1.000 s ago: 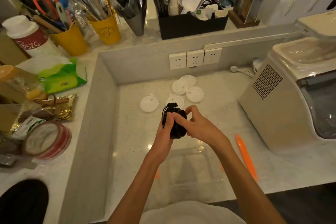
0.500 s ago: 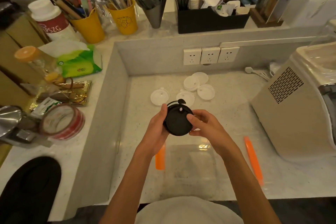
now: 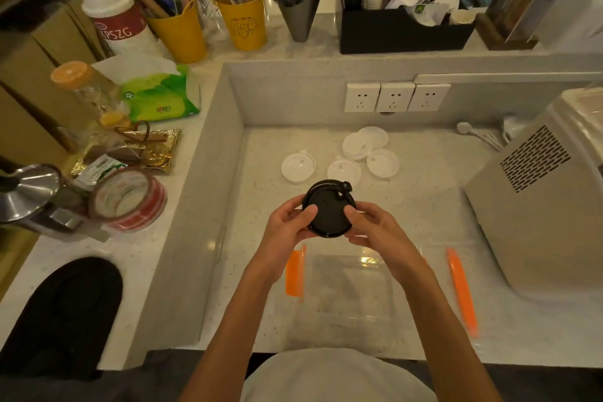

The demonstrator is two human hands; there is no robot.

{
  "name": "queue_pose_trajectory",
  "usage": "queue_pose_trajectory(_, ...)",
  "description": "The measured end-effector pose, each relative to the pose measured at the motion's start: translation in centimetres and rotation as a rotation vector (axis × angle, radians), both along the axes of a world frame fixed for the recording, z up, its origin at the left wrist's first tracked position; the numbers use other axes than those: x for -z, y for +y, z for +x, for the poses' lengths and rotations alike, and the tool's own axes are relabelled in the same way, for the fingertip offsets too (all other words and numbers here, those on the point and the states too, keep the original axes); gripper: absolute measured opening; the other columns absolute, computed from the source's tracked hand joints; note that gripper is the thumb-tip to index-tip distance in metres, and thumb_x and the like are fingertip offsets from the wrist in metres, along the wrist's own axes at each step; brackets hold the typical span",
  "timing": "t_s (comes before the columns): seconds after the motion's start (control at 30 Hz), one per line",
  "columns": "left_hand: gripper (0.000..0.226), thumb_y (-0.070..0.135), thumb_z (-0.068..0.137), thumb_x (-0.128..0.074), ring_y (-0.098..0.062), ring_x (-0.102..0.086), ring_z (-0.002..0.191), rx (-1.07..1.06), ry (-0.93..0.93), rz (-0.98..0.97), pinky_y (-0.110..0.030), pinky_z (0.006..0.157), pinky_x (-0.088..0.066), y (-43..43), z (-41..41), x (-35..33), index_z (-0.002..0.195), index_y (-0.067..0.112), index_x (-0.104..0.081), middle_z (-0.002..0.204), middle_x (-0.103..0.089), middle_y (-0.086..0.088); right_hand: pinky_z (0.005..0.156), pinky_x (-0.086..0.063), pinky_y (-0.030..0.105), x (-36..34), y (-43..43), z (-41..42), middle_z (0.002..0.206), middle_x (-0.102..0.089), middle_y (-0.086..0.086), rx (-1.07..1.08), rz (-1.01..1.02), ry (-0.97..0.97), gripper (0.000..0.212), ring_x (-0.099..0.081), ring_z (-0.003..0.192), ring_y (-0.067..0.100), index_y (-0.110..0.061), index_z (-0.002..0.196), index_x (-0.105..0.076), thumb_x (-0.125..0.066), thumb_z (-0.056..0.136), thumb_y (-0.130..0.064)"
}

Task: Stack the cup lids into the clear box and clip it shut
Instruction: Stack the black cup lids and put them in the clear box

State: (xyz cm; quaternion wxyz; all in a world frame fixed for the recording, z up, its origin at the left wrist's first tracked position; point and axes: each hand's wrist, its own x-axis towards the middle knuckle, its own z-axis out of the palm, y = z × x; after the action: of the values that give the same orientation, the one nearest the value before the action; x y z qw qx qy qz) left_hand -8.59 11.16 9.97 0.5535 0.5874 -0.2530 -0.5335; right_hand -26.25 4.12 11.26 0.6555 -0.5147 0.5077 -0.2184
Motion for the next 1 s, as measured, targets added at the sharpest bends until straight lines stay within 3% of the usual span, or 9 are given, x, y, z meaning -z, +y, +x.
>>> queue_pose_trajectory(0.17, 0.036, 0.025, 0.098, -0.064, -0.021, -0.071, 0.113, 0.098, -0.096, 0.050, -0.034, 0.091, -0.060, 0.5, 0.6, 0.3, 0.132, 0.014, -0.066, 0.119, -0.076, -0.005, 0.087, -0.058, 0.031, 0.4, 0.0, -1.1, 0.109, -0.073, -0.003, -0.027, 0.012, -0.041, 0.048, -0.070, 0.101, 0.014, -0.036, 0.131, -0.055, -0.066, 0.087, -0.049)
queue_pose_trajectory(0.3, 0.035, 0.027, 0.099, -0.063, -0.008, -0.069, 0.111, 0.235, -0.191, 0.079, -0.016, 0.084, -0.056, 1.1, 0.9, 0.3, 0.133, 0.019, -0.066, 0.117, -0.077, 0.004, 0.075, -0.059, 0.026, 1.1, 0.7, -2.5, 0.111, -0.073, -0.001, -0.103, 0.065, -0.035, 0.044, -0.070, 0.103, 0.015, -0.035, 0.129, -0.057, -0.070, 0.087, -0.037)
queue_pose_trajectory(0.4, 0.035, 0.027, 0.099, -0.062, -0.007, -0.066, 0.116, 0.328, -0.190, 0.100, -0.017, 0.089, -0.055, 1.5, 1.0, 0.4, 0.133, 0.019, -0.067, 0.123, -0.075, 0.004, 0.075, -0.059, 0.027, 1.8, 1.6, -3.8, 0.114, -0.072, 0.005, -0.129, 0.118, -0.061, 0.049, -0.071, 0.103, 0.019, -0.028, 0.130, -0.058, -0.075, 0.084, -0.029)
queue_pose_trajectory(0.53, 0.027, 0.043, 0.103, -0.051, 0.011, -0.062, 0.108, 0.261, -0.357, 0.079, -0.020, 0.098, -0.047, 1.8, 0.3, 1.4, 0.114, 0.035, -0.074, 0.109, -0.073, 0.025, 0.080, -0.056, 0.028, 2.6, 2.4, -5.4, 0.108, -0.076, 0.001, -0.151, 0.150, 0.006, 0.050, -0.071, 0.102, 0.016, -0.029, 0.127, -0.057, -0.075, 0.080, -0.036)
queue_pose_trajectory(0.63, 0.032, 0.037, 0.104, -0.051, -0.008, -0.047, 0.132, 0.186, -0.508, 0.082, -0.033, 0.113, -0.036, 2.0, -0.2, 4.2, 0.135, 0.032, -0.060, 0.132, -0.056, 0.019, 0.082, -0.055, 0.027, 3.9, 2.7, -5.9, 0.107, -0.076, 0.000, -0.182, 0.173, 0.126, 0.045, -0.070, 0.102, 0.015, -0.025, 0.126, -0.058, -0.074, 0.084, -0.030)
queue_pose_trajectory(0.73, 0.040, 0.035, 0.109, -0.041, -0.014, -0.044, 0.138, 0.225, -0.512, 0.092, -0.039, 0.117, -0.036, 3.0, -1.6, 6.9, 0.149, 0.034, -0.043, 0.147, -0.051, 0.003, 0.086, -0.055, 0.031, 5.7, 2.6, -5.0, 0.112, -0.071, 0.005, -0.201, 0.207, 0.225, 0.042, -0.066, 0.104, 0.018, -0.017, 0.126, -0.057, -0.072, 0.088, -0.022)
queue_pose_trajectory(0.8, 0.040, 0.040, 0.110, -0.034, -0.007, -0.049, 0.132, 0.183, -0.545, 0.075, -0.030, 0.111, -0.038, 3.9, -2.4, 8.2, 0.149, 0.042, -0.039, 0.144, -0.056, 0.003, 0.090, -0.055, 0.035, 6.9, 2.2, -3.9, 0.114, -0.069, 0.008, -0.227, 0.208, 0.299, 0.041, -0.065, 0.106, 0.023, -0.013, 0.128, -0.056, -0.070, 0.089, -0.017)
queue_pose_trajectory(0.87, 0.040, 0.045, 0.109, -0.032, 0.010, -0.048, 0.126, 0.144, -0.558, 0.072, -0.016, 0.104, -0.034, 4.2, -2.7, 8.8, 0.147, 0.050, -0.038, 0.141, -0.058, 0.007, 0.091, -0.055, 0.038, 8.1, 1.9, -2.8, 0.119, -0.066, 0.014, -0.267, 0.186, 0.363, 0.044, -0.064, 0.109, 0.028, -0.009, 0.131, -0.055, -0.069, 0.089, -0.012)
queue_pose_trajectory(1.0, 0.041, 0.039, 0.109, -0.033, 0.030, -0.041, 0.115, 0.134, -0.605, 0.069, 0.005, 0.090, -0.032, 4.1, -2.5, 9.2, 0.149, 0.044, -0.039, 0.140, -0.059, 0.006, 0.097, -0.054, 0.041, 10.5, 1.7, -0.8, 0.128, -0.063, 0.015, -0.379, 0.082, 0.483, 0.048, -0.061, 0.116, 0.029, -0.009, 0.134, -0.055, -0.070, 0.088, -0.014)
